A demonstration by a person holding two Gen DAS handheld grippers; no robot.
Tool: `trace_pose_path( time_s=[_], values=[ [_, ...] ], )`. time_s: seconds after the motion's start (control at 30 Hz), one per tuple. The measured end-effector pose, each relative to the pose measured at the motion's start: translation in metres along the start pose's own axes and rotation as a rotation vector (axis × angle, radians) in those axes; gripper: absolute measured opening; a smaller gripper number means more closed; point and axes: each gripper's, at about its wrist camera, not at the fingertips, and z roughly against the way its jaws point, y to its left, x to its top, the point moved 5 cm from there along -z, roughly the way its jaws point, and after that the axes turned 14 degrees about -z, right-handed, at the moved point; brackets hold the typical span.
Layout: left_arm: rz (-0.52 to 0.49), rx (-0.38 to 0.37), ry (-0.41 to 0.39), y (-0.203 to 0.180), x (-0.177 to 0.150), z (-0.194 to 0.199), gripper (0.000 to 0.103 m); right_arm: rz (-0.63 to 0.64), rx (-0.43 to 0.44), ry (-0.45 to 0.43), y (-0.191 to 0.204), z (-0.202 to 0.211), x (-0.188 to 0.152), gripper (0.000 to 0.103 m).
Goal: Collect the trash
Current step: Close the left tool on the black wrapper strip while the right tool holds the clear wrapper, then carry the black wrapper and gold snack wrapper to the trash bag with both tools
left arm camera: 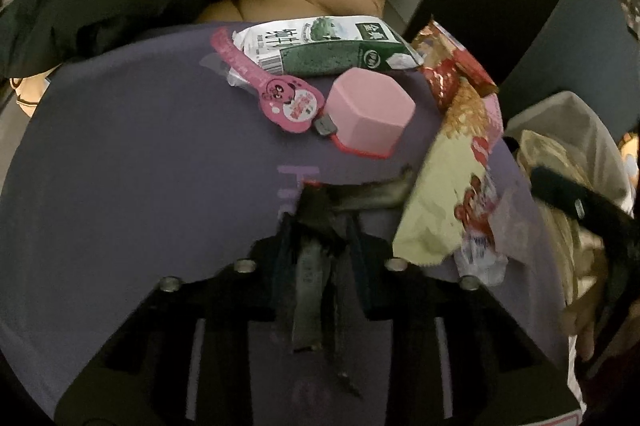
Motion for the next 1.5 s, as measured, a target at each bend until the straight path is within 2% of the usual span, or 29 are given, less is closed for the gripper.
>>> trace_pose_path(
  time_s=[0.17, 0.33, 0.47, 0.57, 0.67, 0.97, 1.1, 1.3, 1.5],
  values=[
    [0.026, -0.008, -0.015, 0.006, -0.017, 0.019, 0.022, -0.099, 0.012, -0.005, 0.008, -0.027, 0.019, 0.046],
    [0.047, -0.004, -0.045, 0.006, -0.031, 0.038, 0.022, -0.085, -0.070, 0.056, 0.016, -0.063, 0.025, 0.046],
    [0.059, -0.003, -0.060, 0.006, -0.036, 0.048, 0.021, -0.045, -0.073, 0.088, 0.023, -0.064, 0.016, 0.032],
    [0.056, 0.004, -0.079, 0.005, -0.034, 0.056, 0.021, -0.030, -0.042, 0.093, 0.028, -0.047, 0.010, 0.026],
    [0.048, 0.014, -0.103, 0.001, -0.032, 0.067, 0.022, 0.003, -0.022, 0.072, 0.034, -0.023, 0.004, 0.024],
    [0.053, 0.072, -0.192, -0.004, -0.027, 0.108, 0.022, 0.129, 0.108, -0.031, 0.059, 0.066, -0.014, 0.023],
    [0.031, 0.089, -0.227, -0.014, -0.019, 0.128, 0.021, 0.159, 0.136, -0.101, 0.059, 0.100, -0.015, 0.023],
    [-0.043, 0.091, -0.282, -0.043, 0.001, 0.147, 0.022, 0.211, 0.097, -0.214, 0.049, 0.142, -0.007, 0.023],
    [-0.121, 0.042, -0.321, -0.086, 0.026, 0.146, 0.022, 0.228, 0.038, -0.296, 0.021, 0.173, -0.003, 0.023]
  ],
)
